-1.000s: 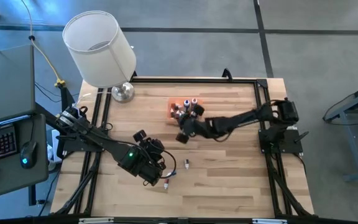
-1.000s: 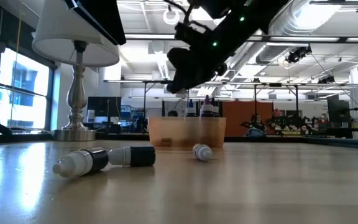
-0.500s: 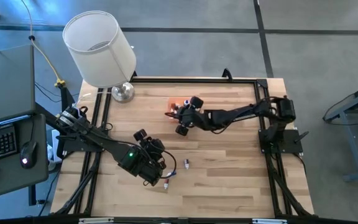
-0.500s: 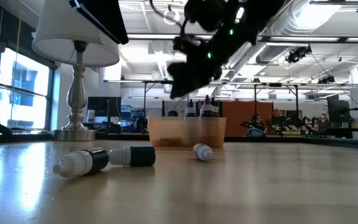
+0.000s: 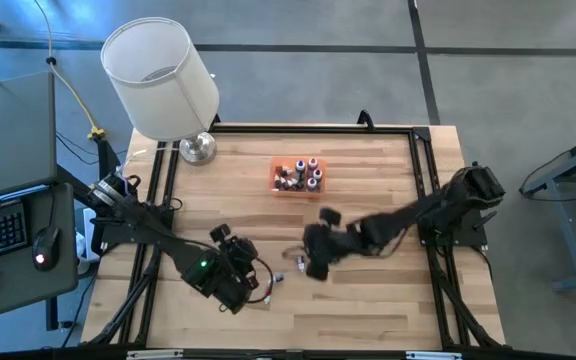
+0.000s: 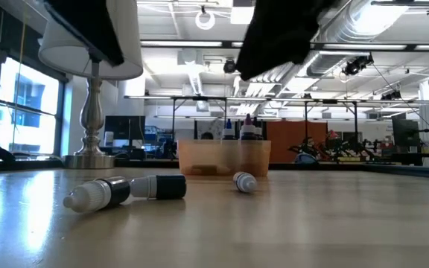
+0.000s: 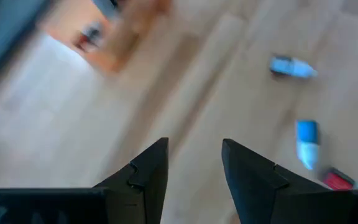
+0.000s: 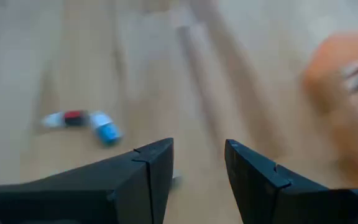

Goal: Pick & Place food coloring
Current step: Put the small black food coloring bottle into the bin

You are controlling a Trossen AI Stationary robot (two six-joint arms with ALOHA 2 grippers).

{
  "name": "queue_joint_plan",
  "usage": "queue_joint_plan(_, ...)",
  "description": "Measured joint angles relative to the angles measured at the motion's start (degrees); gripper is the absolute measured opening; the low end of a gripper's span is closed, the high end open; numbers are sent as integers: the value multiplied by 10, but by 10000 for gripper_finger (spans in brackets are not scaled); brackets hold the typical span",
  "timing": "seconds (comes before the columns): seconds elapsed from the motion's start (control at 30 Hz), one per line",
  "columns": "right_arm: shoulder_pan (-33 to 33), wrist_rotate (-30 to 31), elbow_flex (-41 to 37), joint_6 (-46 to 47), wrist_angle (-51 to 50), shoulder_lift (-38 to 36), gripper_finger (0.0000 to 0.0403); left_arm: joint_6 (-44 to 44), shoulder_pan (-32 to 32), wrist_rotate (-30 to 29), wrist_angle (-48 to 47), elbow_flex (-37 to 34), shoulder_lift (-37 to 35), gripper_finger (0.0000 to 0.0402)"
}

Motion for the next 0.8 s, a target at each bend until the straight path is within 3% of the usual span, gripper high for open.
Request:
queue_joint_plan(0.1, 41, 33, -36, 101, 68, 24, 138, 2, 3, 49, 35, -18, 0, 147)
queue_joint_plan(0.3, 68, 129, -77, 183, 133, 83, 138, 4, 2, 42, 99, -32, 0, 147)
queue_joint_plan(0.6, 49, 102, -76, 240, 178, 165, 138, 4, 2, 40, 128, -32, 0, 147)
queue_joint_plan(0.8, 49, 90, -76, 237, 199, 178, 138, 2, 2, 38, 128, -32, 4, 147)
